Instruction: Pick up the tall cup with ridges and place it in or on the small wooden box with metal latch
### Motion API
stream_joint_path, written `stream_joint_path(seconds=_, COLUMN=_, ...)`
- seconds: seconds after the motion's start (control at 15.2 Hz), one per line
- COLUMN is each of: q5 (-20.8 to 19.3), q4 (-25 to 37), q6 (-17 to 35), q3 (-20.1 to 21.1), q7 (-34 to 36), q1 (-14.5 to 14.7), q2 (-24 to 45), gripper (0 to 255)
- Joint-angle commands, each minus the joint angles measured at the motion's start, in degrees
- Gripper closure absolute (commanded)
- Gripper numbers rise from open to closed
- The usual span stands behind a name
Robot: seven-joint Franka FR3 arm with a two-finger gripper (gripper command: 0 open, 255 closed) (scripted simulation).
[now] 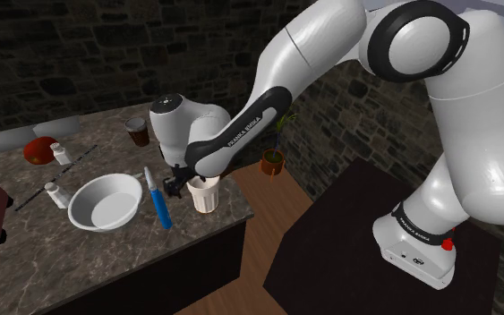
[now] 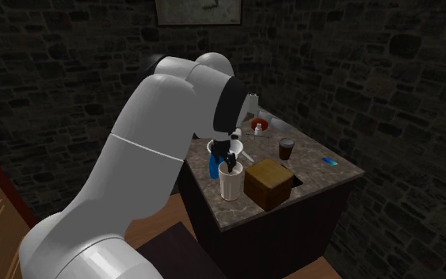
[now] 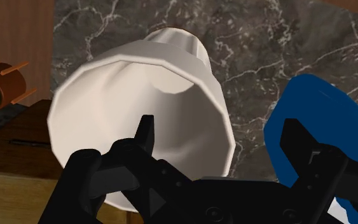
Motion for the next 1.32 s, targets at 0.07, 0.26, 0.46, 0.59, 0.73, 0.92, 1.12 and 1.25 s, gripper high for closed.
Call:
stream_joint_path(seconds=0.07, q5=-0.16, q4=0.04, q6=0.33, q3=-0.14, q7=0.09, q1=0.07, q2=0.35, gripper=0)
stream_joint_path(seconds=0.26, q5=-0.16, q4=0.05, q6=0.33, q3=-0.14, q7=0.09, q1=0.07, q2=0.35, gripper=0)
stream_joint_path(seconds=0.46, q5=-0.16, q4=0.05, q6=0.33, q3=-0.14, q7=0.09, q1=0.07, q2=0.34, gripper=255)
stream_joint_path(seconds=0.59, q5=-0.16, q4=0.05, q6=0.33, q3=-0.14, q7=0.09, q1=0.07, q2=0.34, gripper=255)
stream_joint_path(seconds=0.73, q5=-0.16, q4=0.02, q6=0.34, q3=-0.14, q7=0.09, q1=0.06, q2=0.33, gripper=255)
stream_joint_path(seconds=0.92, q5=-0.16, q4=0.02, q6=0.34, q3=-0.14, q7=0.11, q1=0.08, q2=0.33, gripper=255)
stream_joint_path(seconds=1.12, q5=0.06, q4=-0.09, q6=-0.1, q3=0.06, q7=-0.07, q1=-0.08, q2=-0.22, gripper=255)
stream_joint_path(seconds=1.25, q5=0.52, q4=-0.31, q6=-0.98, q3=0.47, q7=-0.38, q1=-0.37, q2=-1.34, gripper=255)
